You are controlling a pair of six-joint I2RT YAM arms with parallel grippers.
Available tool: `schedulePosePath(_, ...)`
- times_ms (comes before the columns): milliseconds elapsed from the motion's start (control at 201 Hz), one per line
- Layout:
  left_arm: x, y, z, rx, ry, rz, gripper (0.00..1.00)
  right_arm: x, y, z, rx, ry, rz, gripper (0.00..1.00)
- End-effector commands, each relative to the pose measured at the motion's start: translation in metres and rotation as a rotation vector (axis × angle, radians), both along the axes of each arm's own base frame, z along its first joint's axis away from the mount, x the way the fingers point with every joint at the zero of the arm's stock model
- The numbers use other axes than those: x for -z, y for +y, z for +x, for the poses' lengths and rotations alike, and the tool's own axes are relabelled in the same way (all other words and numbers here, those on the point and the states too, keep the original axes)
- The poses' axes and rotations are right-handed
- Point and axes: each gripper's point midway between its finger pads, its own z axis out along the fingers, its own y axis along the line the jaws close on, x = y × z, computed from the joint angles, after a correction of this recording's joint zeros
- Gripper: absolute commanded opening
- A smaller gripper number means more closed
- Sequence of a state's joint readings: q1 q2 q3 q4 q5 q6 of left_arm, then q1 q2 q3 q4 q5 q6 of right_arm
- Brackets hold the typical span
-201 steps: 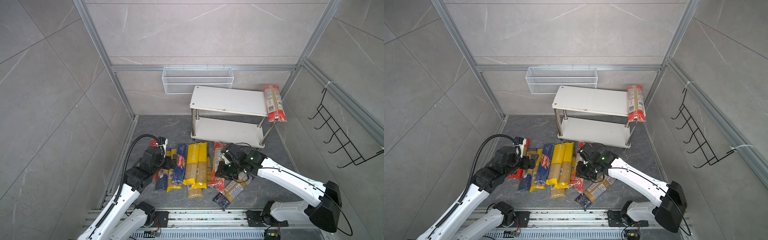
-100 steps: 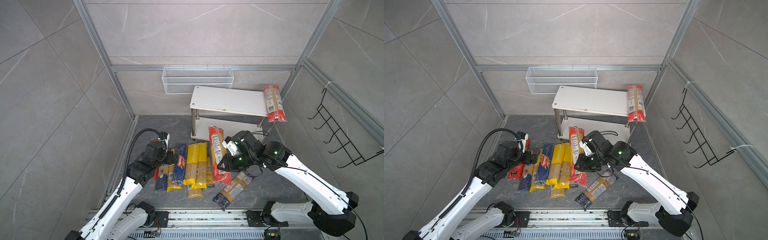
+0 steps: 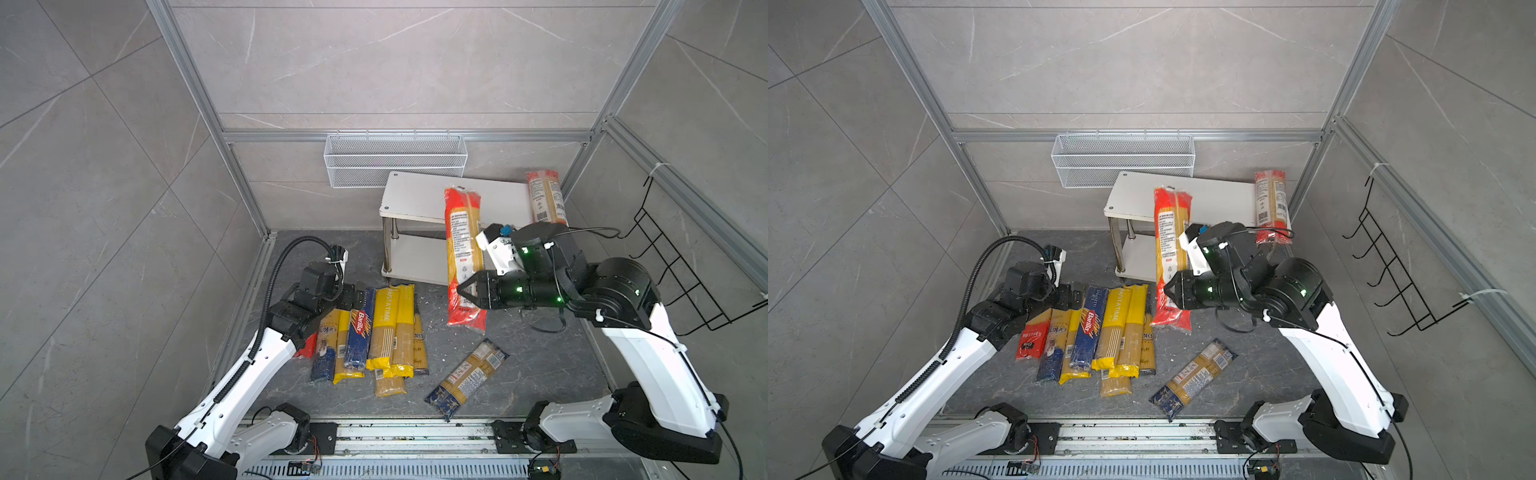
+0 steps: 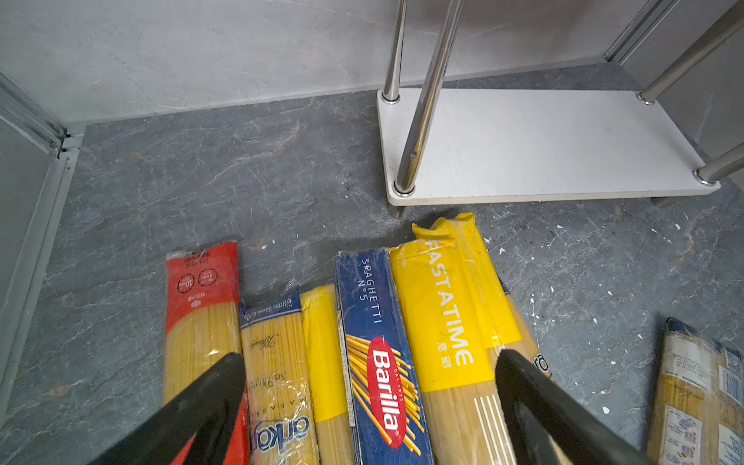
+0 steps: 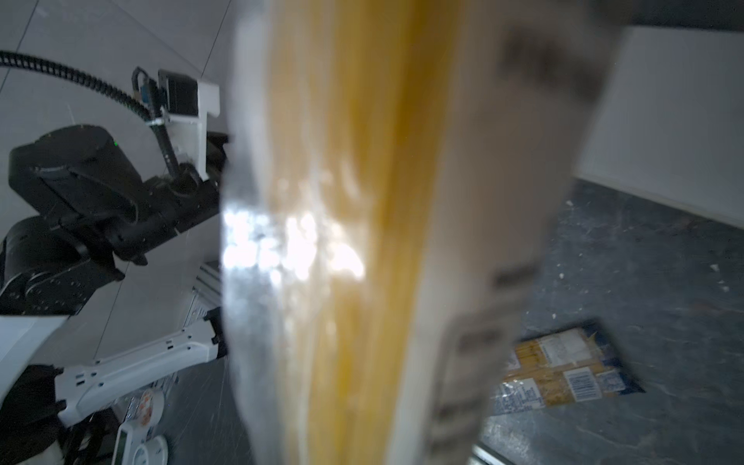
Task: Place and organize the pasta boxes and bags onto the shelf
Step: 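Grasp the second red-and-white spaghetti bag with the right gripper and lift, then carry the second bag to the top shelf beside the first bag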
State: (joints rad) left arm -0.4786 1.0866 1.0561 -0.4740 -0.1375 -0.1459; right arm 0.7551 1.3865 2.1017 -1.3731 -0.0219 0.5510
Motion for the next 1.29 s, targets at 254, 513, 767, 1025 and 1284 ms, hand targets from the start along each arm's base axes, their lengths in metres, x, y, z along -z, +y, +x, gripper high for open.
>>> schedulePosePath(254,-0.026,-0.018,0.029,0.013,-0.077,-0.025,1.00,-0.050,-0.117,0.134,0.445,-0.344,-0.341,0.00)
schedulePosePath(513,-0.030,-0.018,0.039,0.006,-0.075,0.018,1.00,-0.062,-0.160,0.197,0.520,-0.400,-0.369,0.00)
schedulePosePath(767,-0.026,-0.019,0.047,-0.001,-0.054,0.042,1.00,-0.046,-0.182,0.222,0.529,-0.356,-0.369,0.00)
schedulePosePath(1025,-0.018,-0.028,0.059,0.007,-0.038,0.043,1.00,-0.028,-0.191,0.234,0.533,-0.308,-0.368,0.02)
schedulePosePath(1284,-0.011,-0.030,0.064,0.009,-0.022,0.050,1.00,-0.017,-0.194,0.243,0.549,-0.280,-0.382,0.53)
